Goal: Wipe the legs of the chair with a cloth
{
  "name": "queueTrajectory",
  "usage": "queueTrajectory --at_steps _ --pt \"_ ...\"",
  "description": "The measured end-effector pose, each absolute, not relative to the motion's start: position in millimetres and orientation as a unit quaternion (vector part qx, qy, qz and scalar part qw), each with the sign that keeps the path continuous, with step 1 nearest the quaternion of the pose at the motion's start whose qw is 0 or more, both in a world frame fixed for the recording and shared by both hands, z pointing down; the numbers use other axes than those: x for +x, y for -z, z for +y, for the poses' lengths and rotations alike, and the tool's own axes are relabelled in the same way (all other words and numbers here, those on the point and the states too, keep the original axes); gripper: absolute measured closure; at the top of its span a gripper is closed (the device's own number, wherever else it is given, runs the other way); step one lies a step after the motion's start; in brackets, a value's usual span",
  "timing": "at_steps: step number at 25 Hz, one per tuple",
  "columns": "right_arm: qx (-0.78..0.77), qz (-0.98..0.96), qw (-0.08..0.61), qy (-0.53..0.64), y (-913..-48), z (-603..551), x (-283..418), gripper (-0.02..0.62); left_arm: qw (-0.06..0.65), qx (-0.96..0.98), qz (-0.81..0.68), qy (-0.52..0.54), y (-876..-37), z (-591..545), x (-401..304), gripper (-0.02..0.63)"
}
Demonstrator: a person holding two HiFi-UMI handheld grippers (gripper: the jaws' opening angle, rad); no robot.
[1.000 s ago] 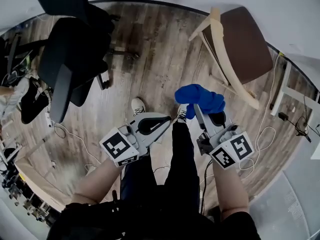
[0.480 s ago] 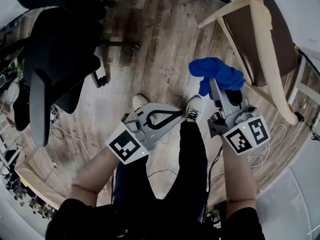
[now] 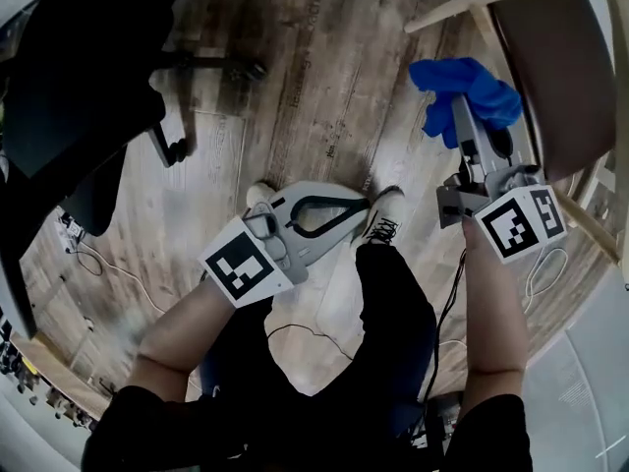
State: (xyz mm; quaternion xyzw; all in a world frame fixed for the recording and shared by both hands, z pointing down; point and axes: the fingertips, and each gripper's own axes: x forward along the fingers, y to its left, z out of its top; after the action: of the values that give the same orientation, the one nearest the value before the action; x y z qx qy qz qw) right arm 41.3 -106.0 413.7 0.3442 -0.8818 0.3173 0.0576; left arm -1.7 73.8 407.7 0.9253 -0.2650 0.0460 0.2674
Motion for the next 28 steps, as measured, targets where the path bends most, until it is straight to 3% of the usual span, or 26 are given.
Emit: queueTrajectory --at_steps 4,9,17,21,28 --pt "0.351 -0.878 0.058 -0.320 -464 -133 30 0.520 0.277 0.932 -0.234 -0.029 -439 72 -3 0.604" --pt "0.381 -0.865 0.016 -0.328 -528 -191 26 0.519 0.225 0.944 -0.236 -0.040 -481 23 -22 0.604" --pt "0.421 -0.845 -0.014 -0.329 -562 -239 32 0.519 0.147 0.966 -0.210 -0.039 -491 -21 -28 0.604" --pt "0.444 -0.835 -0.019 -0.324 -580 -261 33 0.518 0.127 0.971 -0.185 -0.078 -506 -26 -32 0.604" --pt "0.446 -0.845 -0.013 -0.294 -604 -269 42 0.518 0.121 0.971 -0.200 -0.052 -502 -37 -34 0.604"
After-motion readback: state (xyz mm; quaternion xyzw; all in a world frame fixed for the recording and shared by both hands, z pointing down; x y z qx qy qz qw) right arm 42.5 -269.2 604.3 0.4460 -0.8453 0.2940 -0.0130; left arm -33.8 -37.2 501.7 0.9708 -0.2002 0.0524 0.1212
